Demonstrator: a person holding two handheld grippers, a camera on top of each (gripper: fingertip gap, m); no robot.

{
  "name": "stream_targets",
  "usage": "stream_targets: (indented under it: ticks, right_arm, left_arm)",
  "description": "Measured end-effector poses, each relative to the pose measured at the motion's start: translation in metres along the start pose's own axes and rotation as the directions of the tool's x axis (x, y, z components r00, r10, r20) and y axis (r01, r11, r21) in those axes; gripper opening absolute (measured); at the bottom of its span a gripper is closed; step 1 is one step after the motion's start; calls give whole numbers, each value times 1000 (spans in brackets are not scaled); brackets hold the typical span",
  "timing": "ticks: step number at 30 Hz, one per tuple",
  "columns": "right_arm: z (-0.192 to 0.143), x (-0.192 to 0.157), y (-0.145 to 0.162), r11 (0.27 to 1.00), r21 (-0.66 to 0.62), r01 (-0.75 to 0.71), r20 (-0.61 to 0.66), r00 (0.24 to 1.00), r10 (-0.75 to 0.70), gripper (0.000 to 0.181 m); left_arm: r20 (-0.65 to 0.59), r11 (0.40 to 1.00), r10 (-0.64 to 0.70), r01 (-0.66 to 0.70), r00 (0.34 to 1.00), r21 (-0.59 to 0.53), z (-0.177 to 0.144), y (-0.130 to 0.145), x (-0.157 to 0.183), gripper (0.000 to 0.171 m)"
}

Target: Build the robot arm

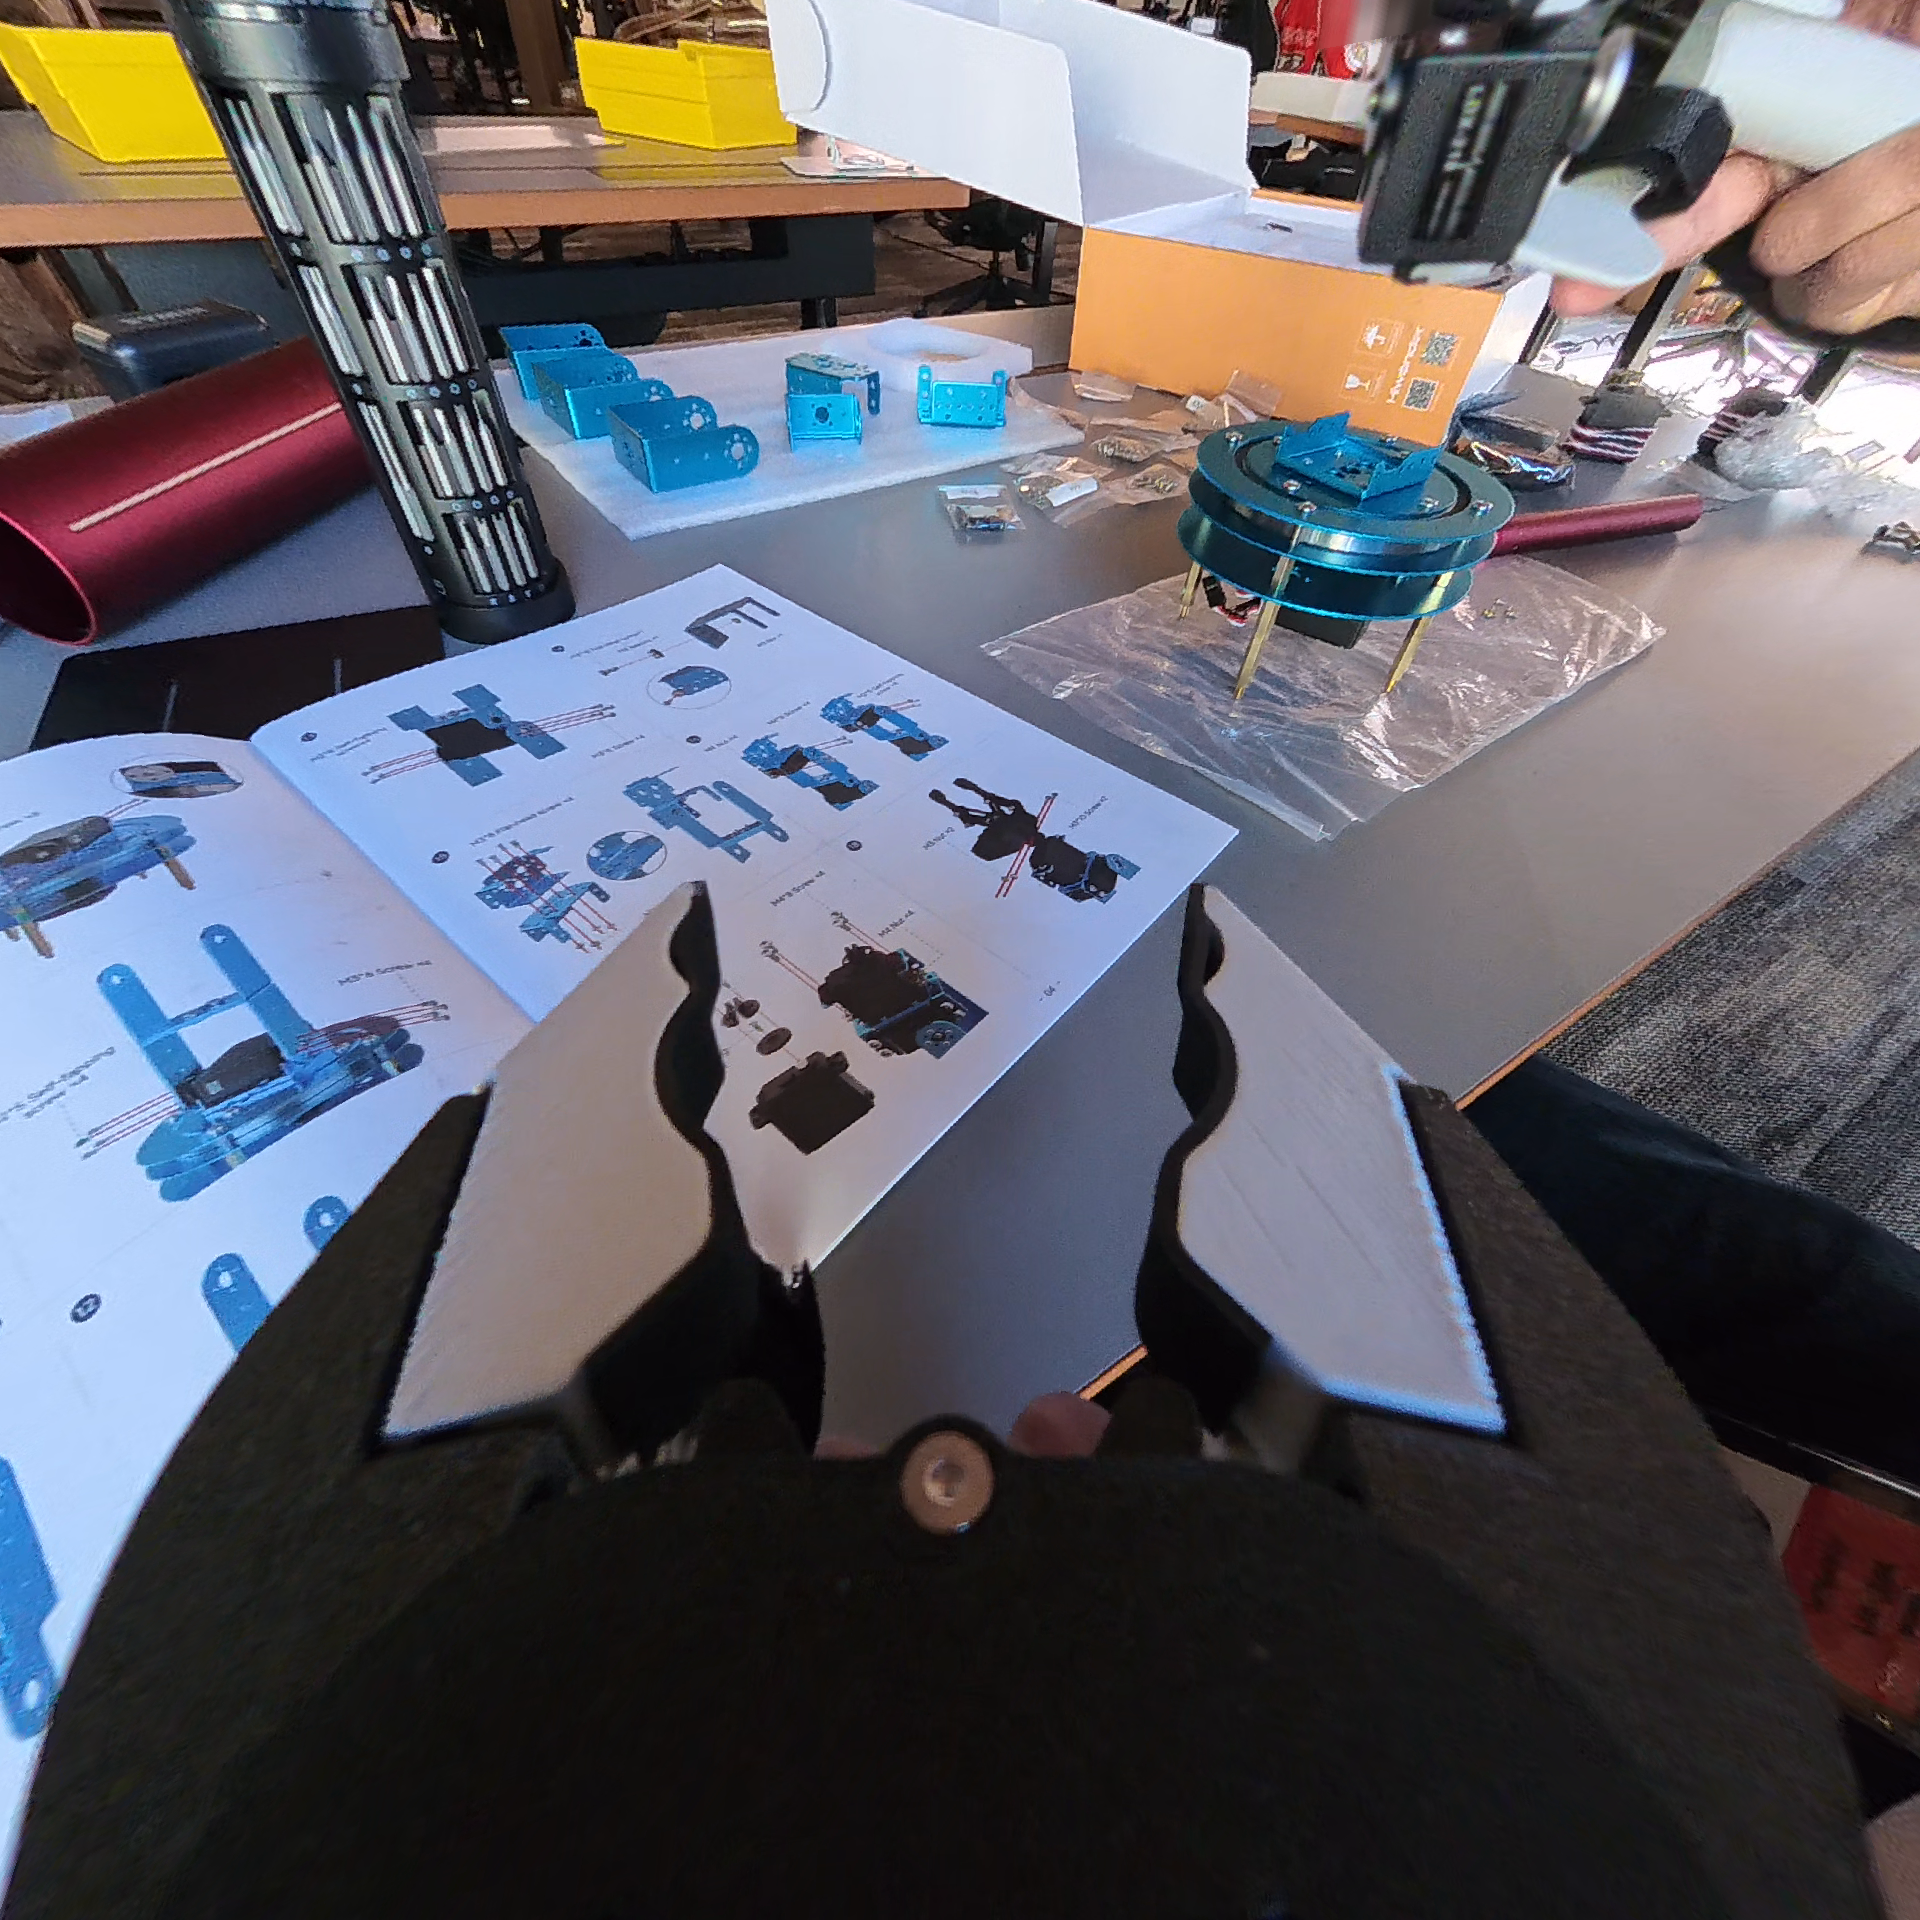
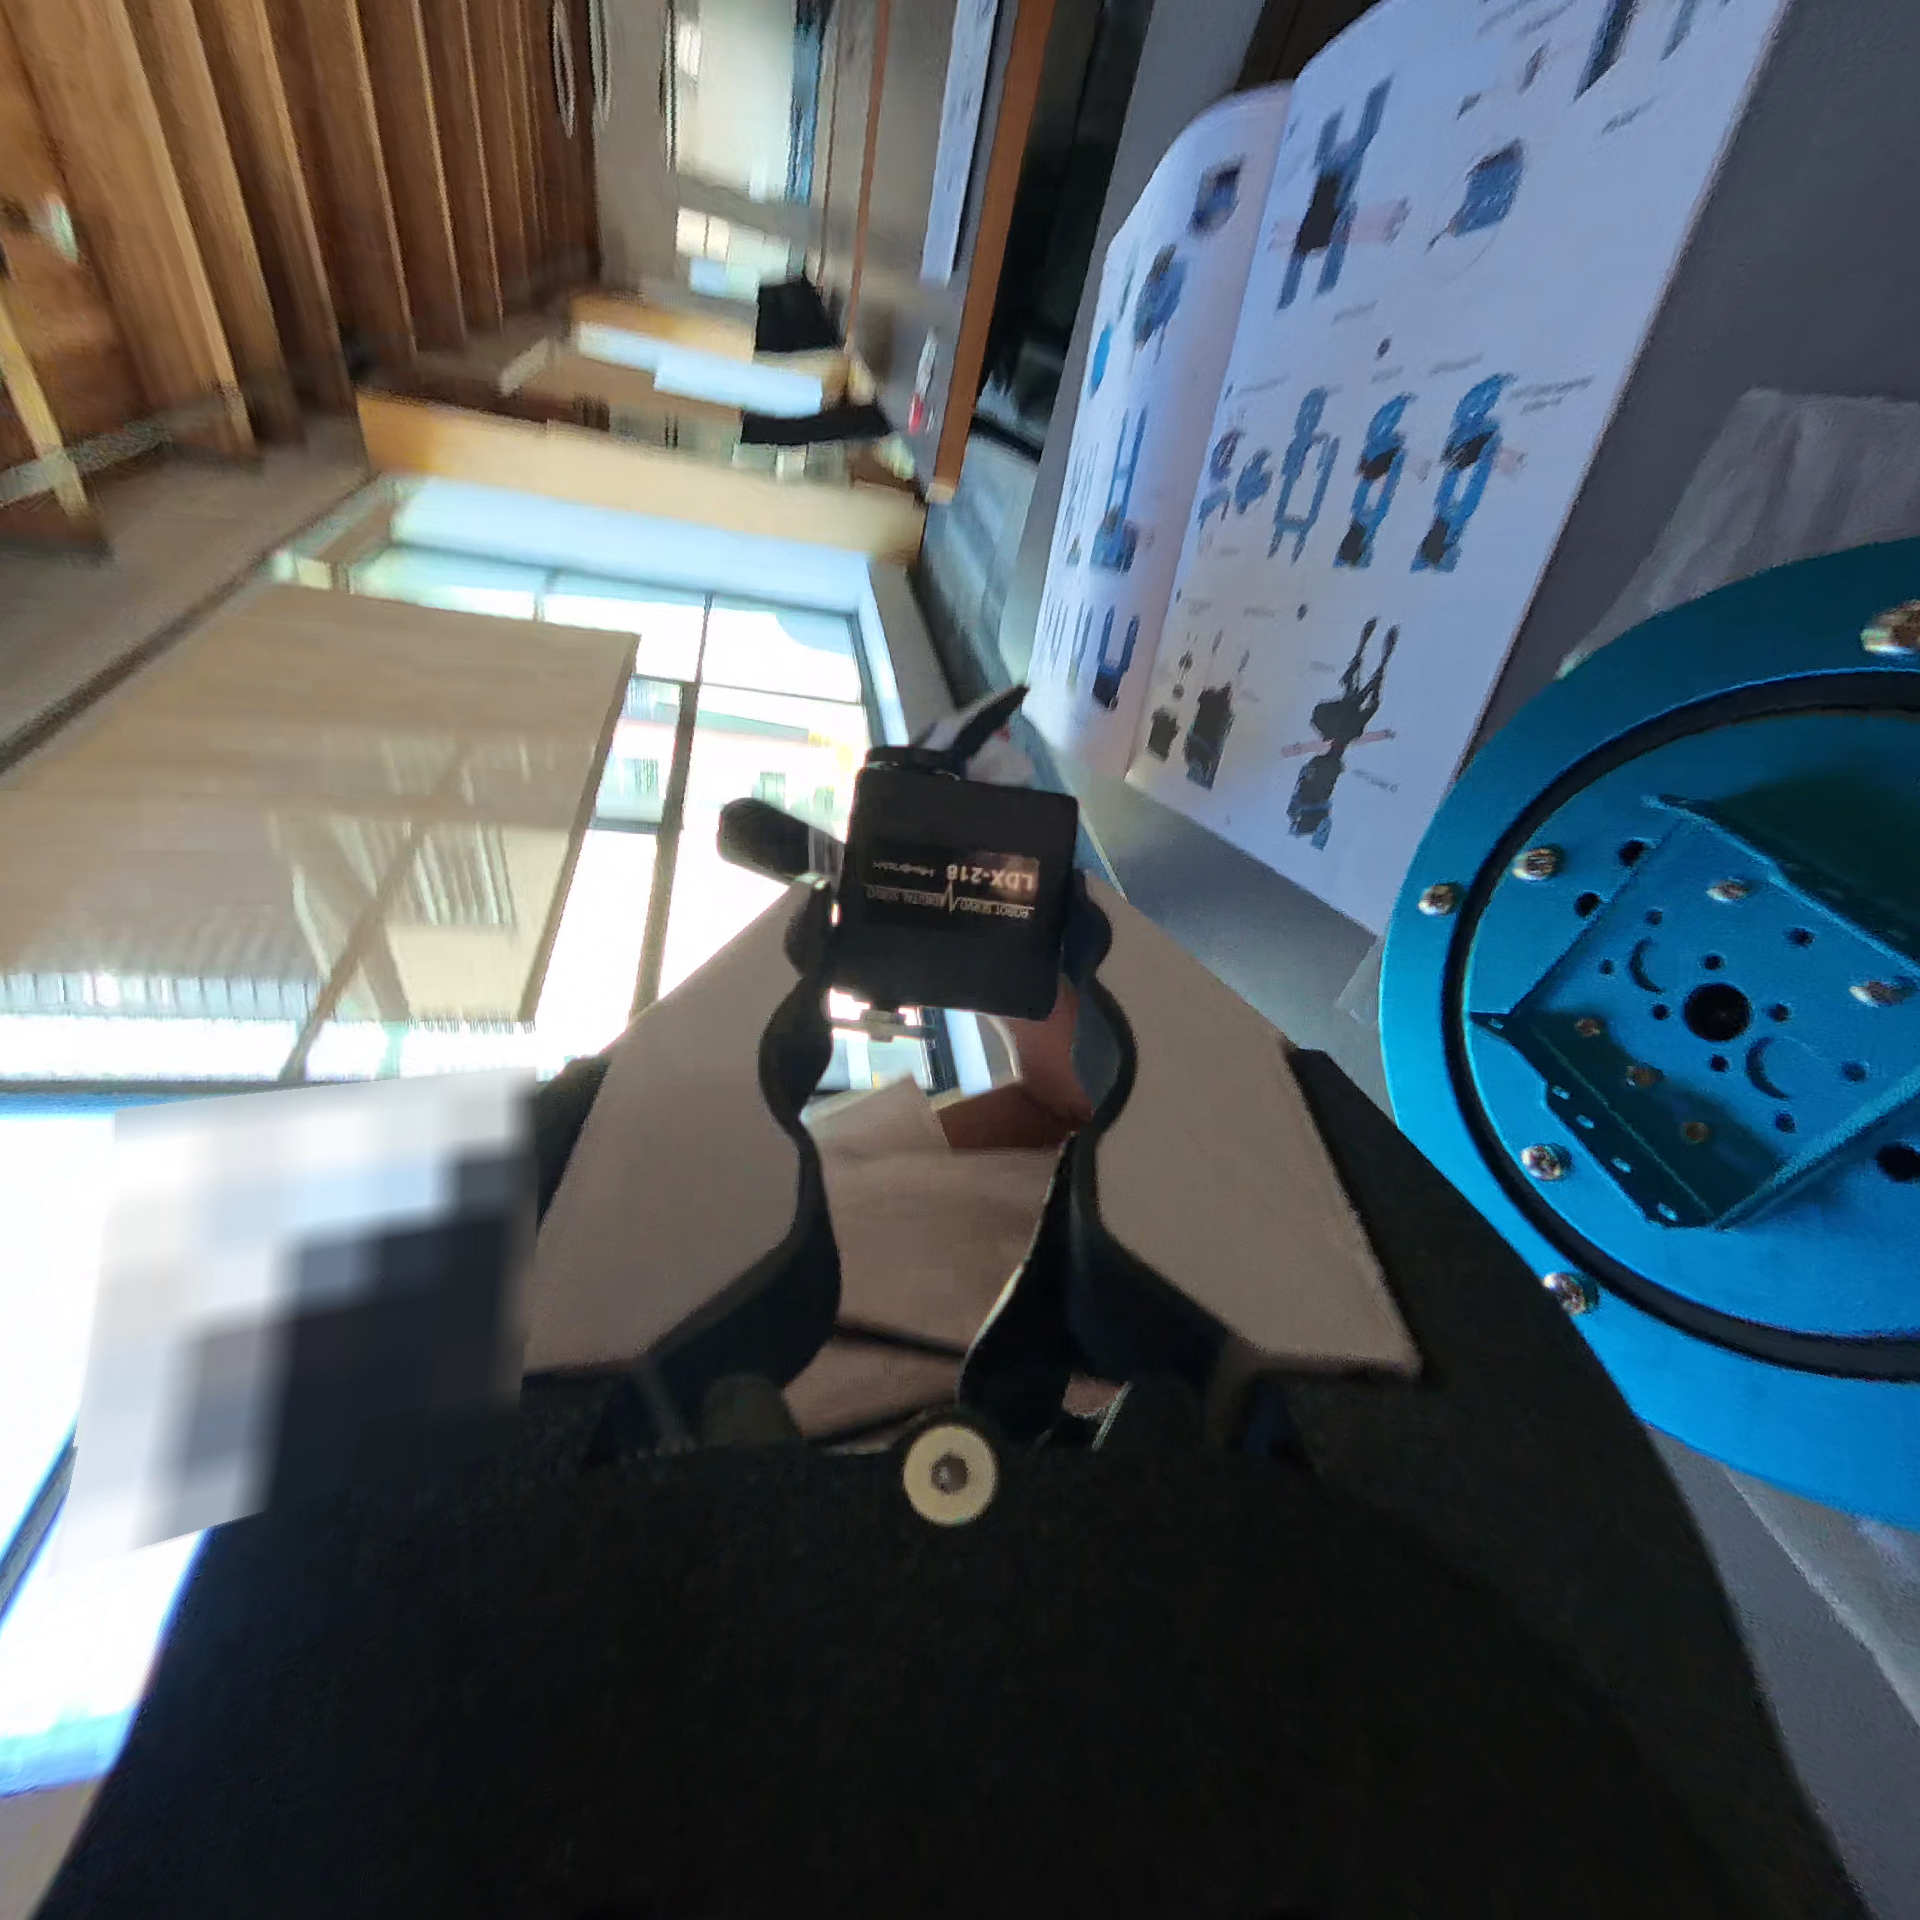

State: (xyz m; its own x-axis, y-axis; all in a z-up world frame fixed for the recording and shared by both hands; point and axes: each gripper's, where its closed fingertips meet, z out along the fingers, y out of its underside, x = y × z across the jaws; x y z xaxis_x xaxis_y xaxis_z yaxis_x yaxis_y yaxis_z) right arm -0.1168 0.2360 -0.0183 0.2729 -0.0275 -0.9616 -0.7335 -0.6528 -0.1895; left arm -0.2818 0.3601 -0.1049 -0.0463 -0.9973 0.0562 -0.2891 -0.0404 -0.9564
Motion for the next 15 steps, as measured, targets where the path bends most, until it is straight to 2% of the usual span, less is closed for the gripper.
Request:
stream_targets:
  ticks: [2,3,6,12,15]
  right_arm:
    - [4,-6,20,978,-153,141,53,989,-135,43]
    - [5,-15,32,951,-225,214,127,974,-189,42]
    - [-4,-31,56,862,-401,309,259,941,-217,42]
    - [-33,-43,58,734,-572,367,372,913,-166,42]
    - [-41,-44,56,676,-614,407,409,897,-168,42]
  left_arm:
    - [-3,1000,3,-3,1000,-6,2,1,2,89]
    - [-3,1000,6,-6,1000,-8,2,2,2,89]
    - [-5,1000,9,-9,1000,-13,4,3,3,89]
    - [25,1000,7,-6,1000,-27,5,8,-8,89]
    - [42,999,7,-6,999,-33,5,9,-13,89]
